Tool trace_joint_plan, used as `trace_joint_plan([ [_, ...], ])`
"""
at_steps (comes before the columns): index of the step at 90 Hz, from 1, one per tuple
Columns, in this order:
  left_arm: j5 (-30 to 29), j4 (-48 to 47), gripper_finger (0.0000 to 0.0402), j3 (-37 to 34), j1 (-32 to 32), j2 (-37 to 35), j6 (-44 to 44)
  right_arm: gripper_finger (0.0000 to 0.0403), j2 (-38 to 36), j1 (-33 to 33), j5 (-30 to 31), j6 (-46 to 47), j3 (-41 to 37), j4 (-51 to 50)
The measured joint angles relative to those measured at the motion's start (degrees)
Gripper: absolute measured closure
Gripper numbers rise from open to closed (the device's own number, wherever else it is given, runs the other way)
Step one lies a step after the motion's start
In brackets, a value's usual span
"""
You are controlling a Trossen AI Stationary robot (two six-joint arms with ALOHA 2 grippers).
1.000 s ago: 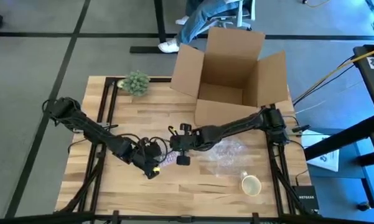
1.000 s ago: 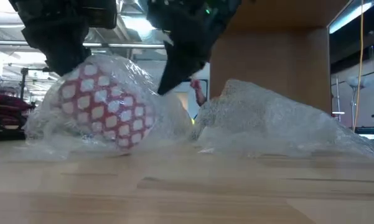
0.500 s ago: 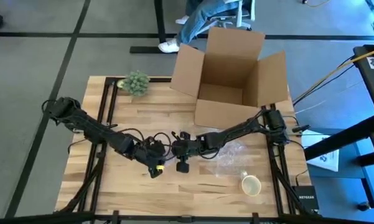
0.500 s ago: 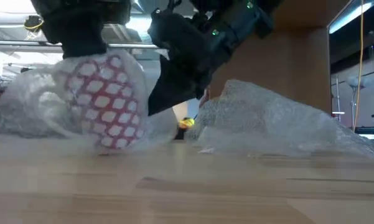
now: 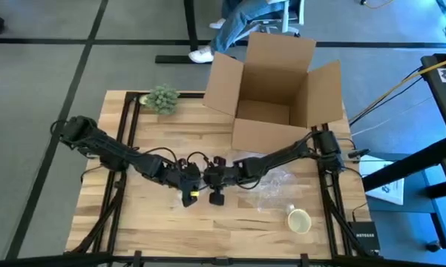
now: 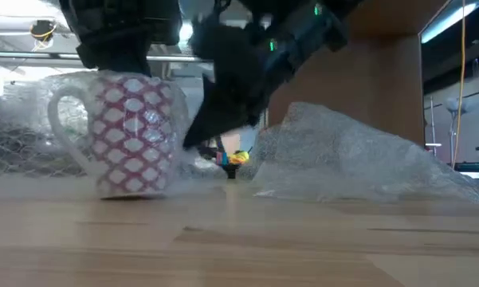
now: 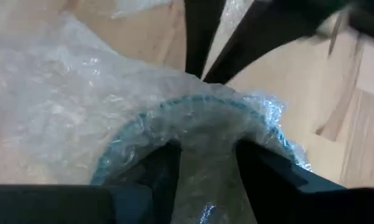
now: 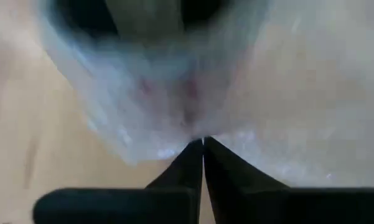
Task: Wrap mug
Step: Wrap the red patterned mug with the bubble wrap
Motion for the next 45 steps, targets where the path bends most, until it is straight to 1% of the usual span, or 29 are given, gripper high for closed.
trace_joint_plan([
  [16,0.29,-0.13,0.0256,-0.13,-0.28,-0.39,-0.01,0.0402,-3.41,0.02,0.61,-1.88,1.98,-4.57],
  [30,0.46,0.27,0.0255,-0.31,-0.33,-0.73,-0.14,0.0402,-4.66,0.07,0.59,-2.16,2.89,-2.93],
  [45,0.46,0.77,0.0255,-0.35,-0.33,-0.83,-0.04,0.0402,-2.95,0.06,0.55,-2.16,2.92,0.37],
])
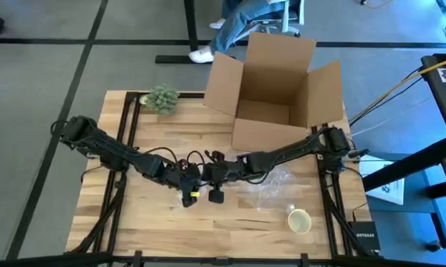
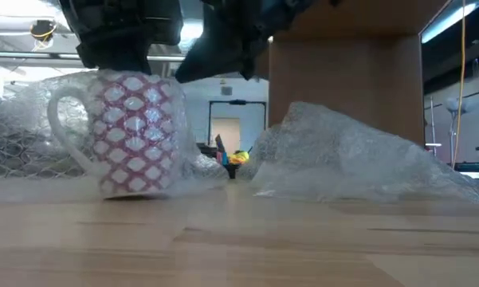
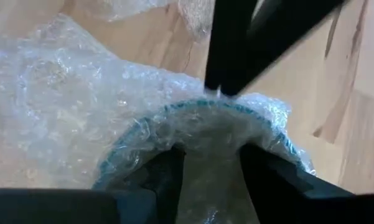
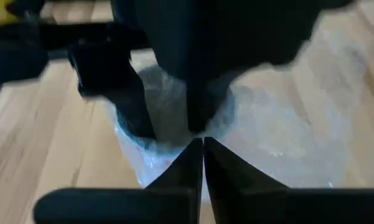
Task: Wrap mug
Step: Wrap the red patterned mug with the bubble wrap
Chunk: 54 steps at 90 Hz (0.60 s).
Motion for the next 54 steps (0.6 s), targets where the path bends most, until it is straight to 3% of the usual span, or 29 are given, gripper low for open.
trace_joint_plan([
  [15,0.72,-0.44,0.0279,0.66,-0.04,-0.10,0.09,0.0402,1.55,0.01,-0.19,0.02,0.08,2.49],
  [38,2.96,-1.34,0.0389,3.92,-1.14,0.23,4.39,0.0402,2.10,0.03,-0.82,0.03,0.10,2.38],
  [54,3.24,-1.24,0.0395,2.25,-0.56,2.35,3.65,0.0402,2.17,-0.03,-0.40,0.00,0.06,2.20],
])
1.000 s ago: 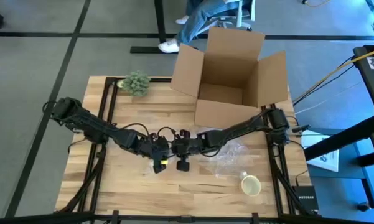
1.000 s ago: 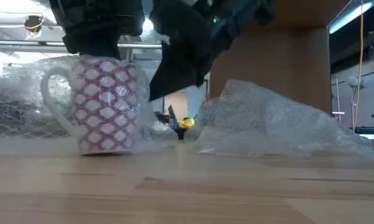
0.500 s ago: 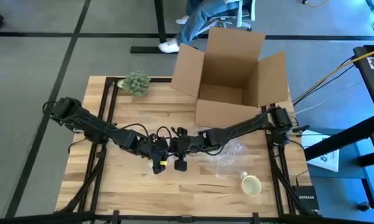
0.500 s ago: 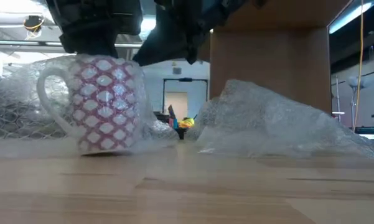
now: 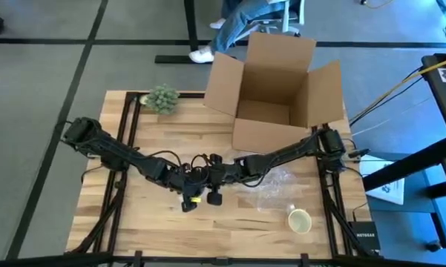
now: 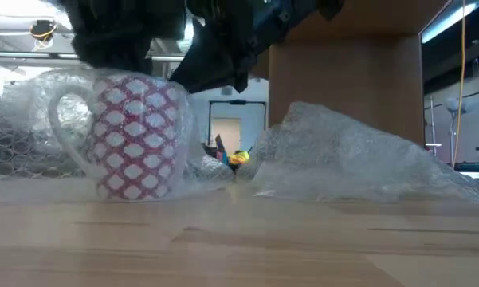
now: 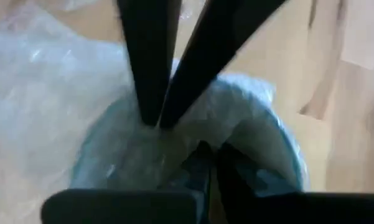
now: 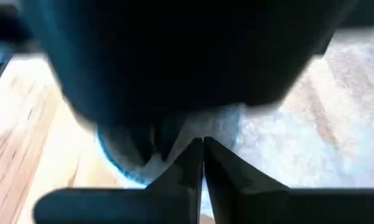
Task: Wrap mug
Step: Wrap the red patterned mug with the bubble wrap
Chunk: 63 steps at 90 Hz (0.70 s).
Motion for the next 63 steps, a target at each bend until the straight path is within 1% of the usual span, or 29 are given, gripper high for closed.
trace_joint_plan([
  [12,0.52,0.10,0.0400,-0.11,0.21,2.31,0.02,0.0402,0.00,-0.01,0.38,0.00,0.00,0.00],
  [22,0.73,-0.61,0.0400,0.23,0.09,1.67,-0.01,0.0402,0.00,-0.01,0.38,0.10,0.00,-0.30],
  [34,0.02,-1.84,0.0400,1.41,-0.62,-1.72,0.38,0.0402,0.00,0.00,0.41,0.19,0.00,-0.48],
  [49,-0.08,-2.16,0.0400,2.34,-0.66,-7.91,0.85,0.0402,-0.07,-0.01,0.42,0.35,0.02,-0.71],
  [63,-1.66,-6.42,0.0401,2.34,-0.58,-12.24,0.21,0.0402,-0.07,-0.01,0.42,0.28,0.02,-0.82],
])
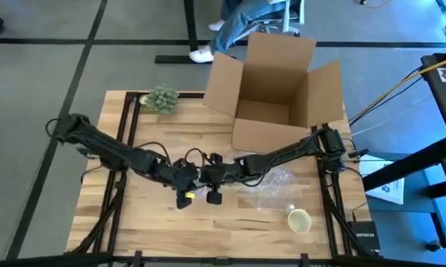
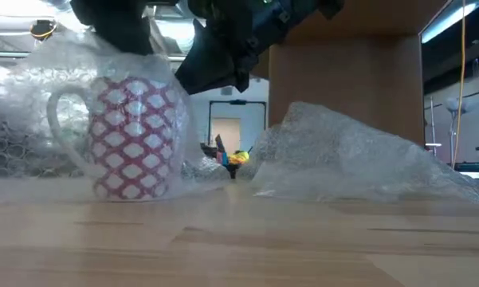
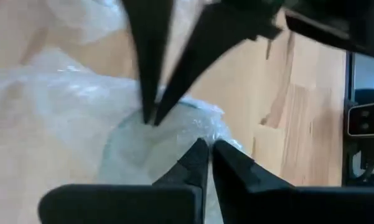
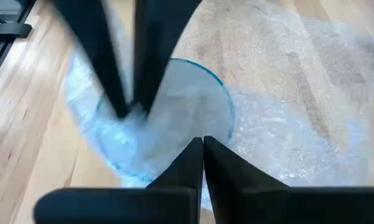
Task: Wrap mug
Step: Wrap the red patterned mug with the bubble wrap
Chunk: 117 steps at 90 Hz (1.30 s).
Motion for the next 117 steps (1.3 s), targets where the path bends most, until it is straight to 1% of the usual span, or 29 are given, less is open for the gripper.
trace_joint_plan([
  [11,-0.52,-4.20,0.0401,0.04,-0.64,-1.66,-2.28,0.0402,0.00,0.00,-0.02,0.00,0.00,-0.01],
  [20,-2.55,-3.16,0.0401,-0.25,-1.67,-1.74,-2.26,0.0402,0.00,0.00,-0.02,-0.02,0.00,-0.02],
  [28,-4.29,-1.84,0.0401,-1.68,-1.84,-0.09,-1.55,0.0402,0.00,0.00,-0.07,-0.18,0.00,0.17],
  [36,-4.46,0.24,0.0401,-3.28,-1.30,2.41,-1.95,0.0402,0.00,0.00,-0.06,-0.26,0.00,0.20],
  [48,-4.84,1.52,0.0401,-3.50,-1.27,5.64,-1.99,0.0402,-0.31,-0.02,-0.04,-0.46,0.00,-0.07],
  [53,-4.81,1.67,0.0401,-3.52,-1.14,6.24,-1.99,0.0402,-0.74,0.04,-0.14,-1.06,0.37,-1.00],
  [66,-5.24,1.84,0.0401,-3.50,-1.07,6.42,-2.16,0.0402,-0.89,0.42,-2.71,-1.27,2.84,0.09],
  [73,-5.51,1.73,0.0401,-3.50,-1.09,6.30,-2.12,0.0402,0.77,0.73,-2.92,-1.24,3.15,3.92],
  [86,-5.50,1.81,0.0401,-3.56,-1.09,6.29,-2.15,0.0402,4.22,0.79,-2.36,0.77,3.00,3.89],
  [94,-5.45,1.98,0.0401,-3.58,-1.09,6.29,-2.20,0.0402,5.05,0.77,-2.12,0.90,3.21,3.65],
  [106,-4.08,0.11,0.0401,-2.40,-1.12,5.99,-2.09,0.0402,5.65,0.83,-1.92,0.87,3.27,3.63],
  [117,-3.29,-4.91,0.0401,0.30,-1.34,4.29,-2.02,0.0402,5.78,0.81,-1.98,0.89,3.27,4.03],
])
